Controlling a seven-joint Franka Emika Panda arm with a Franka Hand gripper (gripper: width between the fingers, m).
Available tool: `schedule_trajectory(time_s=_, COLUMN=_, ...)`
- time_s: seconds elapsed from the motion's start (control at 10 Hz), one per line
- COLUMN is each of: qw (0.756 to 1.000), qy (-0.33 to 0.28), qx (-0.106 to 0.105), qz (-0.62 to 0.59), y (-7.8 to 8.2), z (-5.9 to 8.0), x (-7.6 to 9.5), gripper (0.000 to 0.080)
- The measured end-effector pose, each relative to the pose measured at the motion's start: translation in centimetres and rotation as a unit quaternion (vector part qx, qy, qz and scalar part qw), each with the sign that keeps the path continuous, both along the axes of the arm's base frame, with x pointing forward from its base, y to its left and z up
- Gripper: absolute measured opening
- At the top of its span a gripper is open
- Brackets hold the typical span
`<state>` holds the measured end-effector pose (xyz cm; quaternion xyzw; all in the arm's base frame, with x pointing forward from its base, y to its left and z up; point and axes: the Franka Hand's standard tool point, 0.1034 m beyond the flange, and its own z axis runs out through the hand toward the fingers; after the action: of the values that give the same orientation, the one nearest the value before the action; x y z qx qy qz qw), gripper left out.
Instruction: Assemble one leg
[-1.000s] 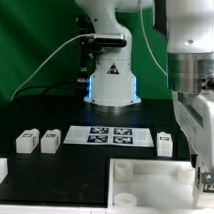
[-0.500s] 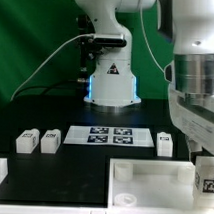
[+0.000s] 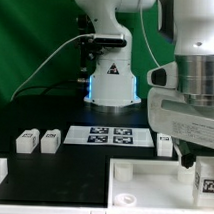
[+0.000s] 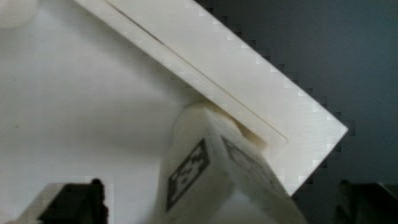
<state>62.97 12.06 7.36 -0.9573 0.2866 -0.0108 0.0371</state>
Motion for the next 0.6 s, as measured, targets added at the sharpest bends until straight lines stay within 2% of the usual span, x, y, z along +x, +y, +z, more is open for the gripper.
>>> schedule_trajectory(time_s=0.3, qw=0.978, qy=-0.015, qx=-0.013, qz=0.207, y=0.38, z=0.22, x=0.26, gripper=0.0649)
schedule_trajectory(time_s=0.5, qw=0.977, qy=-0.016, qx=-0.013, qz=0.212, y=0.26, z=0.23, x=0.31, gripper=0.0640)
schedule_trajectory(time_s=0.6, qw=0.979, qy=-0.016, qx=-0.013, qz=0.201, y=0.27, z=0.23, x=0.30, gripper=0.0474)
